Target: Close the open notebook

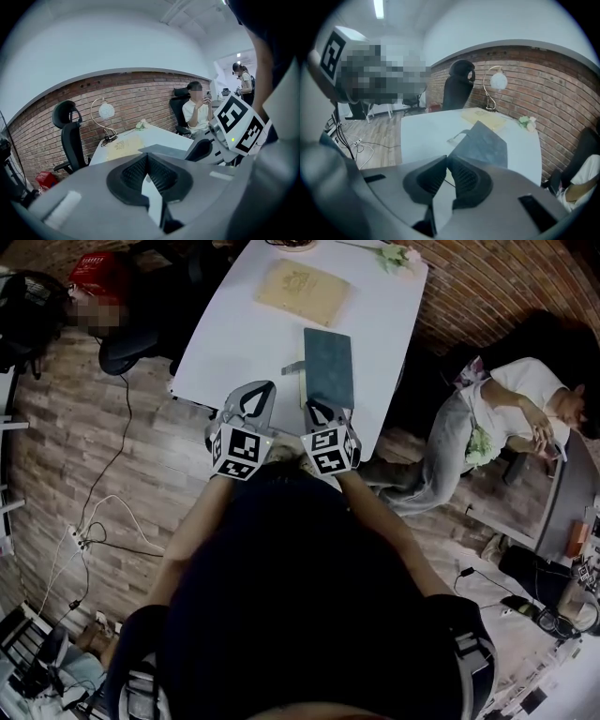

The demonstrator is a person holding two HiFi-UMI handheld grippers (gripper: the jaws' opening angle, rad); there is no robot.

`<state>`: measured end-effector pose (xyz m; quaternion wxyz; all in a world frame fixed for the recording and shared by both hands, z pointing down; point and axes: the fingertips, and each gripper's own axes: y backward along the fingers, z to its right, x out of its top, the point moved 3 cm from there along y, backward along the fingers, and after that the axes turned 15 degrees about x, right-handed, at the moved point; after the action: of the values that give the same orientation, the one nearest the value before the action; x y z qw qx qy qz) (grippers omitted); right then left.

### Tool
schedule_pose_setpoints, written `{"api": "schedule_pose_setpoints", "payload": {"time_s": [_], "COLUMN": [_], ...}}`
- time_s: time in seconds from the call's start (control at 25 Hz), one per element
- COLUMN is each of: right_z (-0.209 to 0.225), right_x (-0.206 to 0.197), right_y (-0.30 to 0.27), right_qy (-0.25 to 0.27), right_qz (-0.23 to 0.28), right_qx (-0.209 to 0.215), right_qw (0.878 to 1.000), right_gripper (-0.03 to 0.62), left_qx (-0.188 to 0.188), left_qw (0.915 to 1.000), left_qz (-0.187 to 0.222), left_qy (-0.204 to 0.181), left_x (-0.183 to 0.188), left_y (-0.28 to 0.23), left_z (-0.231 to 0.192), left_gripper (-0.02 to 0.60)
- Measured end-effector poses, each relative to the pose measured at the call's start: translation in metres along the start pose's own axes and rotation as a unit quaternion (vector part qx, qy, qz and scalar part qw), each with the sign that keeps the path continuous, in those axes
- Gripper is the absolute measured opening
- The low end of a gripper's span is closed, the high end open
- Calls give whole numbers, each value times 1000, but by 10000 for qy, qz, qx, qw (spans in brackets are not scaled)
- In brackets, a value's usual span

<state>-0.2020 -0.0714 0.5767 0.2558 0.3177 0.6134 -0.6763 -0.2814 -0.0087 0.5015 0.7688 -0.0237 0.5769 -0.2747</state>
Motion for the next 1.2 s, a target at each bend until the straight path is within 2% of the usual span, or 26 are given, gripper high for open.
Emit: {"api": "schedule_pose_setpoints", "payload": {"time_s": [0.32,0.6,0.64,0.68,0.76,0.96,1.12,1.2], "right_z": [-1,-1,-1,-1,-1,3,15,24], "right_x": [-2,1,2,3,7,12,23,32], "right_y": [-13,-22,-23,-24,-24,-19,-2,13], "right_qy": [54,34,30,30,62,41,-106,-207], "right_qz": [-180,-123,-94,-71,-34,62,363,632], "right_qx": [157,358,415,449,453,278,-140,-376], "right_qw": [9997,9993,9991,9990,9989,9996,9992,9971], "right_gripper": [23,37,46,107,120,117,31,12], "left_qx": [49,71,72,70,58,15,-1,-14], "left_qw": [10000,9999,9999,9999,9999,10000,10000,9999], "left_qz": [-80,-123,-124,-126,-127,-84,-1,106], "left_qy": [24,45,50,55,54,42,72,106], "left_x": [-5,-7,-7,-8,-8,-6,-1,6], "left_y": [-5,-8,-8,-9,-10,-12,-12,-15], "left_z": [-6,-9,-9,-9,-9,-7,-7,-7], "left_gripper": [-5,-5,-5,-5,-5,-5,-5,-5]}}
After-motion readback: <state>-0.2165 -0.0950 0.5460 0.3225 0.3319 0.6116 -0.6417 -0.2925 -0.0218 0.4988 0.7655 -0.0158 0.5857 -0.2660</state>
